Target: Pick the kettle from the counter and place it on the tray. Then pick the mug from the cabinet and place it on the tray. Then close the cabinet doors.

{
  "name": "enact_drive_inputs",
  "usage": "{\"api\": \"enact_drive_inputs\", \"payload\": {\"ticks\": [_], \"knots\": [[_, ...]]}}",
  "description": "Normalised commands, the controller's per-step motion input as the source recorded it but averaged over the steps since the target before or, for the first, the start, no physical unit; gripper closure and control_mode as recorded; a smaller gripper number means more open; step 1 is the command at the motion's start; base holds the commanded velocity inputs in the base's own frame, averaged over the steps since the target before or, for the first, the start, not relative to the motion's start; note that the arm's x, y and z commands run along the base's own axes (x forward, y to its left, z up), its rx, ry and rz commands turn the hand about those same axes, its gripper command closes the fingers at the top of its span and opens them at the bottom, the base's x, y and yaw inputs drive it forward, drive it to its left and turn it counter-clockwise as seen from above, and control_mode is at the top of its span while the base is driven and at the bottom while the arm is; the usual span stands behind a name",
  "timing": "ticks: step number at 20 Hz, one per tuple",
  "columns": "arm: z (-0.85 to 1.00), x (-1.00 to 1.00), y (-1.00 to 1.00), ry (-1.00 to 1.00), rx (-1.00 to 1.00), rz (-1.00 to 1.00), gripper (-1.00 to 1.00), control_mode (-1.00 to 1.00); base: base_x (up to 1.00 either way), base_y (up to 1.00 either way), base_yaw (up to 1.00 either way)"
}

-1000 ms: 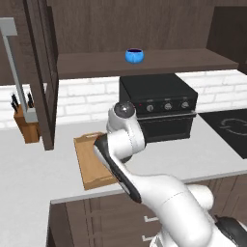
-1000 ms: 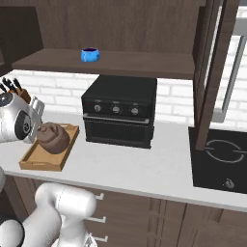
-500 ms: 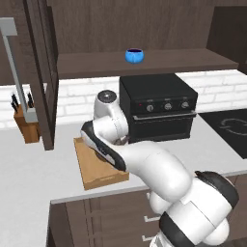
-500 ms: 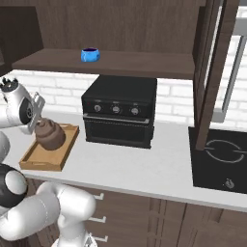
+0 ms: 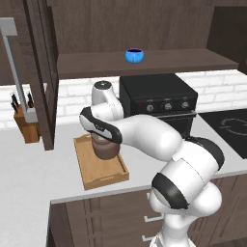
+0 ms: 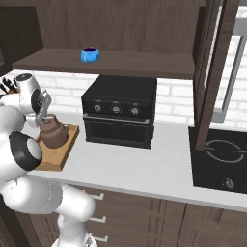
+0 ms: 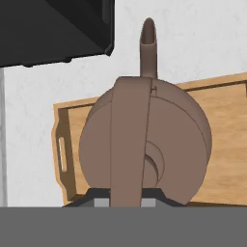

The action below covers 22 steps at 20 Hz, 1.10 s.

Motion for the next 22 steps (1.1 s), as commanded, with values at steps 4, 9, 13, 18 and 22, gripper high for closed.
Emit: {"api": "enact_drive_inputs", "payload": {"ticks": [4,9,13,18,22], "knots": [[-0.27,0.33,0.27,0.0,0.0,0.0,1.0,-1.0,0.0,0.0,0.0],[-0.19,0.2,0.2,-0.05,0.03,0.0,1.0,-1.0,0.0,0.0,0.0],[-0.14,0.16,0.07,-0.06,0.03,0.0,1.0,-1.0,0.0,0.0,0.0],[-0.08,0.25,0.05,-0.03,0.04,0.0,1.0,-1.0,0.0,0.0,0.0],[-0.09,0.26,0.0,-0.07,0.01,0.0,1.0,-1.0,0.0,0.0,0.0]]}}
